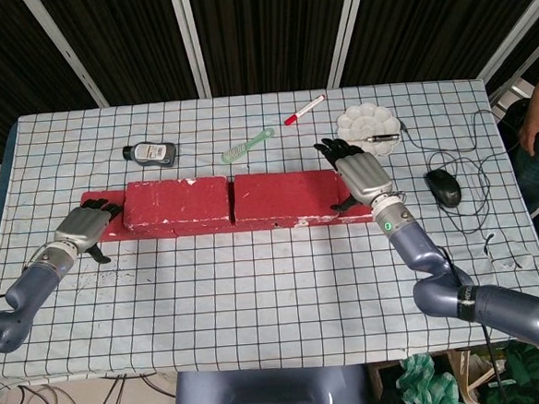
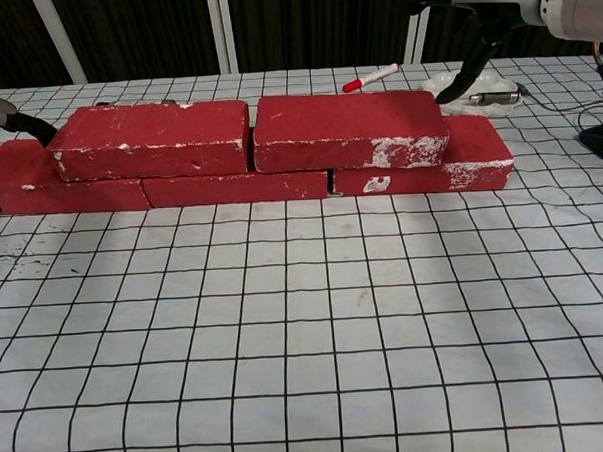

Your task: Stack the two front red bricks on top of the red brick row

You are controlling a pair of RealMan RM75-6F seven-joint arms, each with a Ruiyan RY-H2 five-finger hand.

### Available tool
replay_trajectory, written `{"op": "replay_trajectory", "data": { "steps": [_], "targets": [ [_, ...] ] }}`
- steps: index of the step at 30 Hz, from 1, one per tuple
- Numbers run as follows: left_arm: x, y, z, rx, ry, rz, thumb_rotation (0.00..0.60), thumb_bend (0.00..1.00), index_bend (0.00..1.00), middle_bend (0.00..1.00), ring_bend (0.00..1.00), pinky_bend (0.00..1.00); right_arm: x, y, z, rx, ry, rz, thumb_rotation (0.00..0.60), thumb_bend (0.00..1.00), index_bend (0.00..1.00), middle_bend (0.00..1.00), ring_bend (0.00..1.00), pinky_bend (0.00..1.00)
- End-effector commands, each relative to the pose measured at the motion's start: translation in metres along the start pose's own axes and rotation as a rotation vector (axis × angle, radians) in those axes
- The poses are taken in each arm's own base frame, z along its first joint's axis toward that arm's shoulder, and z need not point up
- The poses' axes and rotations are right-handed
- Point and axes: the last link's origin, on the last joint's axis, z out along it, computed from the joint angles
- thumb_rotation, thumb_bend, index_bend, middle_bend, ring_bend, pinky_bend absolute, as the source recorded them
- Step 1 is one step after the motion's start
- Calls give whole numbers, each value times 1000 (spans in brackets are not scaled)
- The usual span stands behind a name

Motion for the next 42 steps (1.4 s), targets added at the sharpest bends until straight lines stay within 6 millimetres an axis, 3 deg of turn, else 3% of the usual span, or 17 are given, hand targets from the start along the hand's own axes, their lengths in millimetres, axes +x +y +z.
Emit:
{"op": "replay_trajectory", "data": {
  "steps": [1,25,34,42],
  "targets": [
    [0,1,0,-3,-1,1,600,0,127,121,0,59,0,1,0,-3,-1,3,600,0,0,4,0,141],
    [2,9,5,-24,5,4,600,0,121,121,0,59,-2,8,0,-22,-10,16,600,0,0,5,0,141],
    [6,-7,-3,22,9,13,600,0,121,121,0,59,-3,7,-1,-20,-12,17,600,0,0,5,0,141],
    [15,-33,-30,96,34,61,600,8,139,121,0,62,-4,8,-1,-24,-12,12,600,0,0,5,0,141]
  ]
}}
